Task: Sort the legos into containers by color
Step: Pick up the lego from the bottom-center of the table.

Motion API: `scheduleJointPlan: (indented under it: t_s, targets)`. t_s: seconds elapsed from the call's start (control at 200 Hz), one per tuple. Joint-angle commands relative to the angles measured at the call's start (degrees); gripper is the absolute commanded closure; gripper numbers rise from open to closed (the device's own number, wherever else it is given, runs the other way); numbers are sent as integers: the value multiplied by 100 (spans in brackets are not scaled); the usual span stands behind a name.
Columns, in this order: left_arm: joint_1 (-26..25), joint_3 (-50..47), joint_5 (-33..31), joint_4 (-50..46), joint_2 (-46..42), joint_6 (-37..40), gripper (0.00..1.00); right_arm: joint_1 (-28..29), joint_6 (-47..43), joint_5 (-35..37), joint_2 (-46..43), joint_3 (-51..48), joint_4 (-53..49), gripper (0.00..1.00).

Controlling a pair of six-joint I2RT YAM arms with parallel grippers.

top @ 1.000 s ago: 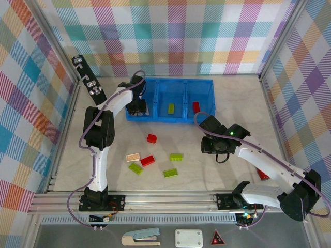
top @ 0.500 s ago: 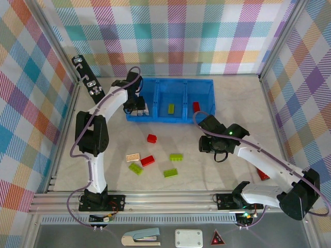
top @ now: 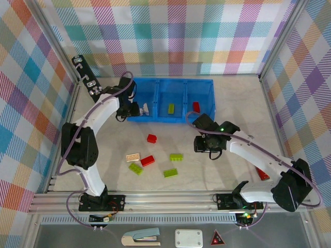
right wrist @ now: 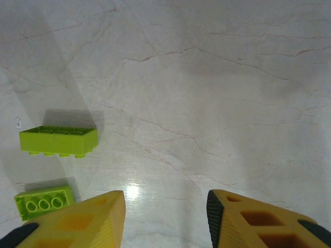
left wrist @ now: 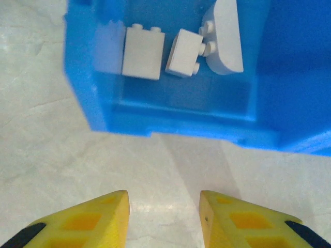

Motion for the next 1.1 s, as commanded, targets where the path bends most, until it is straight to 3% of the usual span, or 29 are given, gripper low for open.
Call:
scheduleJointPlan:
  t_s: [0.0,0.465,0.9,1.095]
  targets:
    - [176,-258,88,-1,-496,-102,60,58,-73,-177,119,214,95,53]
    - [780,-1270,288,-83,-1598,346,59,518,531,-259,990,575,244,49]
    - [902,-2011,359,483,-1874,644,59,1390,1706,152,2044,1142,273,25]
    - [935,-2134,485,613,-1962,672,59,1635,2206,223,2428,1289,343,9]
